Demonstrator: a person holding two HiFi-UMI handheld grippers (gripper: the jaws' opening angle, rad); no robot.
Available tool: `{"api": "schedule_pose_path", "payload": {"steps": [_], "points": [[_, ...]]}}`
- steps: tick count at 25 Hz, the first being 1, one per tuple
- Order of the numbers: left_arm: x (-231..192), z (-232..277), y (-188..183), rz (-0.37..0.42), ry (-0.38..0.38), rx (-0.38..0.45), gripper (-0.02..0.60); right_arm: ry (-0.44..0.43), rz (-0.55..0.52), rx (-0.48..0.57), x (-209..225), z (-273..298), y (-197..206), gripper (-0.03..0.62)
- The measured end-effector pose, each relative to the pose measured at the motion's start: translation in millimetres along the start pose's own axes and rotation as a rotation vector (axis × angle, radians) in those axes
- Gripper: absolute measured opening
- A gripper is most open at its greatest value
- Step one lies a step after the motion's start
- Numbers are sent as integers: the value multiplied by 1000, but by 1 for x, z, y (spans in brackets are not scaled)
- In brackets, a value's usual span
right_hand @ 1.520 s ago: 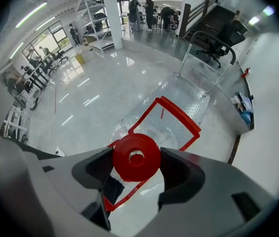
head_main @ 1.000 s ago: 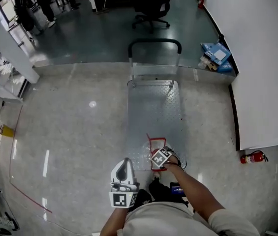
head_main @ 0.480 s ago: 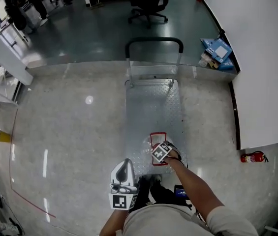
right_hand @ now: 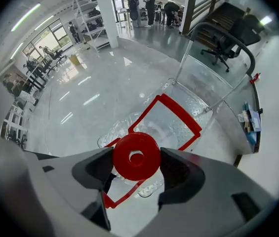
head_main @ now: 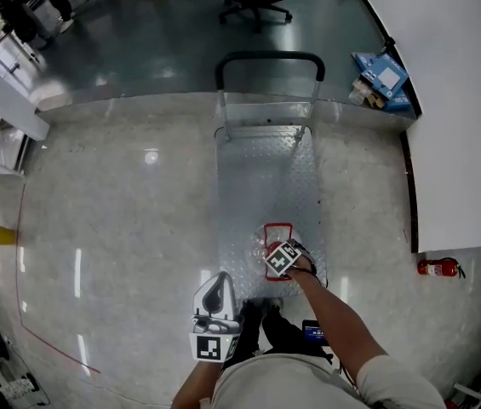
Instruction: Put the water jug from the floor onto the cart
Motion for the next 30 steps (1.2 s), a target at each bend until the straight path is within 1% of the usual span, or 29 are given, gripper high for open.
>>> {"api": "schedule_pose_path", "payload": {"steps": [4,10,14,20,26,30], "points": [[-6,6,8,-4,-7,-25,3,-5,-1,-5,1,7,-5,304],[-17,17,16,-9,-18,-36,3,-13,-6,-2,1,12,-15,304],[-21,26,19,-4,-17,-35,3,-18,-5,-2,4,12,-19,304],[-22,29,20,-13,-21,-26,3,-25,-14,0,4,13,-13,304],[-20,27,18,-13,-17,-23,3,-15,-88,-25,-2,11,-16,304],[-16,26,15,-16,-20,-12,3,-26,-90,-15,-2,1,-17,304]]}}
Point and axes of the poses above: the fingertips, and each gripper's own axes: z forward along the fingers, x to its right, y out of its underside, the point moved 5 cm from there along -z, backward along the fingers, and after that the axes turned 12 degrees about -y, right-handed, at the moved point
